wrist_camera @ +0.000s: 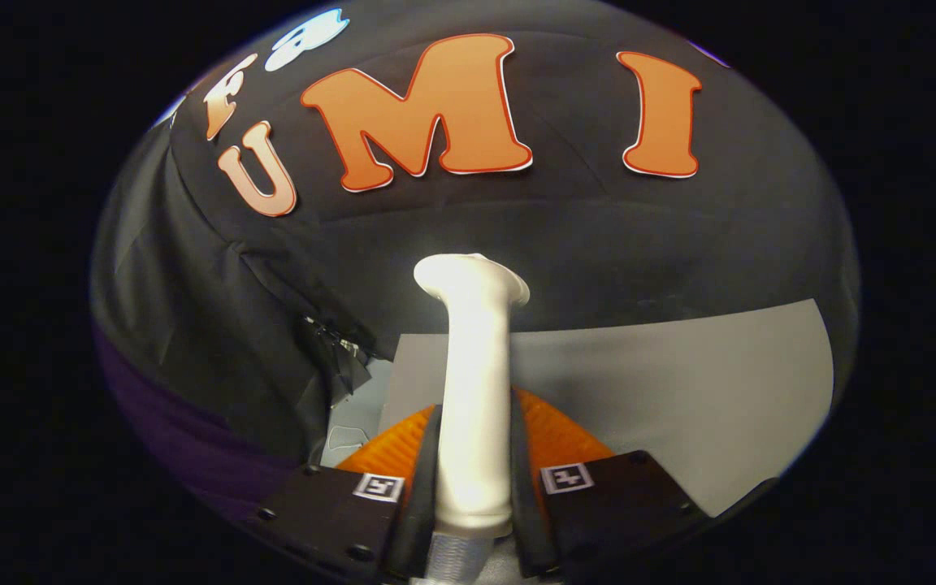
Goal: Iron the clothes twice with a garment steamer, once on the left side and once on the right side.
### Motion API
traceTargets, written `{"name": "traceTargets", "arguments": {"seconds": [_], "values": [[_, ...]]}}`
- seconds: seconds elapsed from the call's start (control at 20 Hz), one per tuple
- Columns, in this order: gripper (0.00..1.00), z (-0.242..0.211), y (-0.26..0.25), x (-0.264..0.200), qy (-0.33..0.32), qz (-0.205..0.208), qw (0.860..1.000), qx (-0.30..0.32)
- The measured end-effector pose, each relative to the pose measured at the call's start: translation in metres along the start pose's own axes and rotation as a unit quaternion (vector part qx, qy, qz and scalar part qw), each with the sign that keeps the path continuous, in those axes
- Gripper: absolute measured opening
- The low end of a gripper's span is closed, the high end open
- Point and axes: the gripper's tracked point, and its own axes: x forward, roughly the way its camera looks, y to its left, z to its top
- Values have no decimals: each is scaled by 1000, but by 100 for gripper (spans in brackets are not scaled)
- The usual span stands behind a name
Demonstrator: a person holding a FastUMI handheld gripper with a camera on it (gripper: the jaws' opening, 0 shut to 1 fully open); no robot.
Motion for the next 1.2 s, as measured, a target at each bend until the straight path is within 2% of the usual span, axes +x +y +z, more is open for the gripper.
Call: {"name": "traceTargets", "arguments": {"seconds": [0.05,0.2,0.5,0.85,1.2], "values": [[47,-4,-2,1,-6,-8,1000,-1],[47,-1,-4,-15,-38,-36,999,-7],[46,14,-1,-77,-133,-61,989,25],[46,4,-23,-175,-247,-146,957,36],[46,-29,-9,-280,-320,-185,928,52]]}}
